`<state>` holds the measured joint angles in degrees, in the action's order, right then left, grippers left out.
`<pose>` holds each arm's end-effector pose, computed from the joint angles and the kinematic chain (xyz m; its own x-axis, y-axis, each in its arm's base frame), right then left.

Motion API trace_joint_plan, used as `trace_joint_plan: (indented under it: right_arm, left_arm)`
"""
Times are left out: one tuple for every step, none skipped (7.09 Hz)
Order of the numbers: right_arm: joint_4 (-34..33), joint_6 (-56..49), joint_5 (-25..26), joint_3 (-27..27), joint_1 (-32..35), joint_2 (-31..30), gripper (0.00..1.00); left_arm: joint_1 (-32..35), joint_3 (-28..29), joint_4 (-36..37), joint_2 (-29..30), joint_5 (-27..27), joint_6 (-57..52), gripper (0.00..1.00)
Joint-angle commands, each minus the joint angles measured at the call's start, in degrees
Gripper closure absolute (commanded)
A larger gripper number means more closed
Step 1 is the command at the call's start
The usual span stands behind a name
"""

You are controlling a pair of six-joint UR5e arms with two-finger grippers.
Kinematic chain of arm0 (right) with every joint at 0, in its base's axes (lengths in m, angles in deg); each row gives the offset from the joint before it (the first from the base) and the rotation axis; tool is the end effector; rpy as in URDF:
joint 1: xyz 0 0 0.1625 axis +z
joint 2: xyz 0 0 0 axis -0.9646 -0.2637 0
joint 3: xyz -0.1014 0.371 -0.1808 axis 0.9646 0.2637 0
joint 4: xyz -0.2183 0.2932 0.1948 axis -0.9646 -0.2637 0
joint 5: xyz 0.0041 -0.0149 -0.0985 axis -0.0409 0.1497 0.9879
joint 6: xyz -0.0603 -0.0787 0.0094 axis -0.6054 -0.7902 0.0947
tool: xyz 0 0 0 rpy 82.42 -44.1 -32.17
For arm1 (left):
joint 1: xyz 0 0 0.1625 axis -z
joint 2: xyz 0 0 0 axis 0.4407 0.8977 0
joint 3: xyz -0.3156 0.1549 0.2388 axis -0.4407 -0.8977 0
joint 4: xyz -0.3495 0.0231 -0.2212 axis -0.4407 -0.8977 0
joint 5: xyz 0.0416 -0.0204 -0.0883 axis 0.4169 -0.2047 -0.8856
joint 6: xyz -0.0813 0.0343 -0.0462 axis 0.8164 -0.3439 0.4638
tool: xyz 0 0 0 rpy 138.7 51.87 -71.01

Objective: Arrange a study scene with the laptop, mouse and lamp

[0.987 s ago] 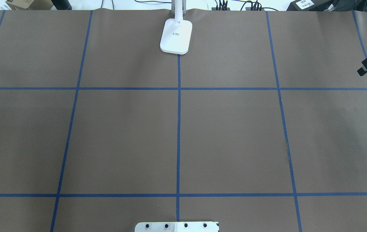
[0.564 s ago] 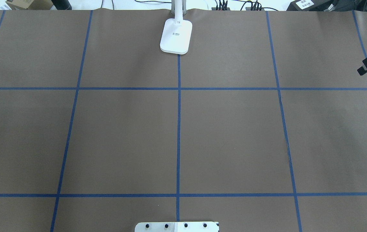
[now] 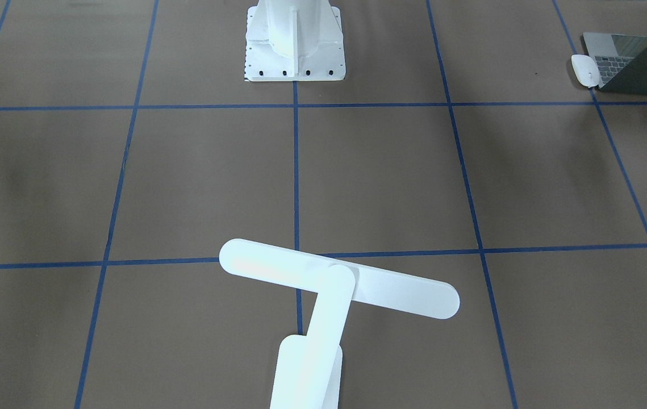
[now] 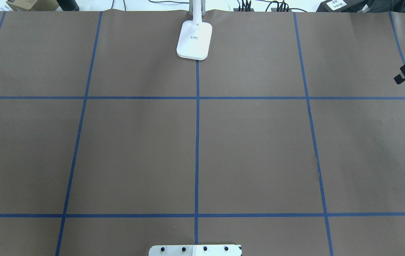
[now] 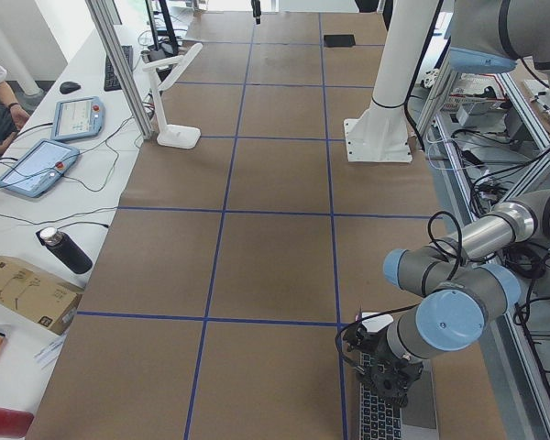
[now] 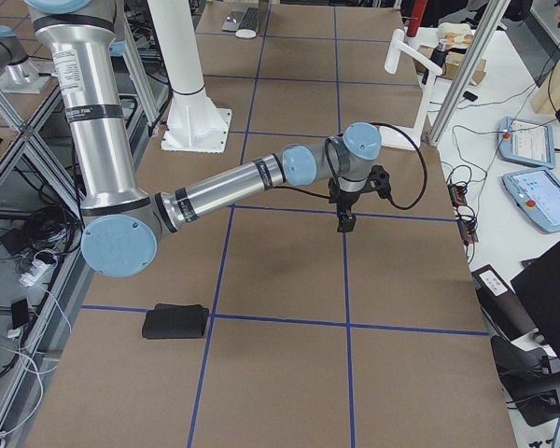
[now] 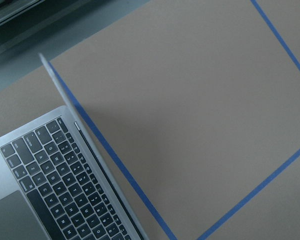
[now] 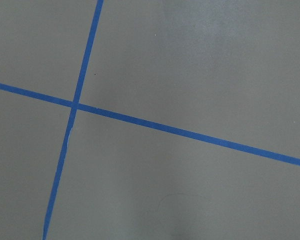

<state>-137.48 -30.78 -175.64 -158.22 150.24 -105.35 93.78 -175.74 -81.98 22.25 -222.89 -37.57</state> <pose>-0.0793 -0.5439 0.4673 0.6248 -0.2371 0.7439 0.1728 0.9711 0.1644 -0.1611 -0.1557 0.7235 0.2303 -0.8494 -0.4749 0.6467 0.4982 -0.5775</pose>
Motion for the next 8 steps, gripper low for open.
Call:
trace_joint_plan:
  right_arm:
    - [0.1,-0.1,0.1,0.2,-0.1,0.0,0.01]
    - [0.0,-0.1,0.1,0.0,-0.1,0.0,0.01]
    - [0.0,-0.1,0.2,0.4,-0.4,-0.1,0.01]
    - [0.1,-0.1,0.3,0.5,-0.5,0.0,0.01]
    - [0.1,-0.1,0.5,0.5,-0.5,0.0,0.01]
    - [0.1,-0.1,0.4,0.5,-0.5,0.0,0.01]
    - [0.0,-0.1,0.4,0.3,-0.5,0.0,0.01]
    - [0.1,-0.1,0.4,0.5,-0.6,0.0,0.01]
  left_arm:
    - [-0.1,4.3,-0.6,0.0,-0.4,0.1,0.02]
    - [-0.1,4.7,-0.7,0.0,-0.5,0.1,0.02]
    - [-0.1,4.9,-0.6,0.3,-0.5,0.0,0.02]
    - [-0.1,5.1,-0.7,0.5,-0.6,0.1,0.03]
    - [-0.1,5.2,-0.6,0.9,-0.6,0.6,0.06]
    - [-0.2,5.7,-0.7,1.3,-0.7,2.7,0.08]
    - [-0.2,5.7,-0.6,1.5,-0.7,3.0,0.1]
    - [-0.2,7.5,-1.4,1.6,-0.7,2.9,0.1]
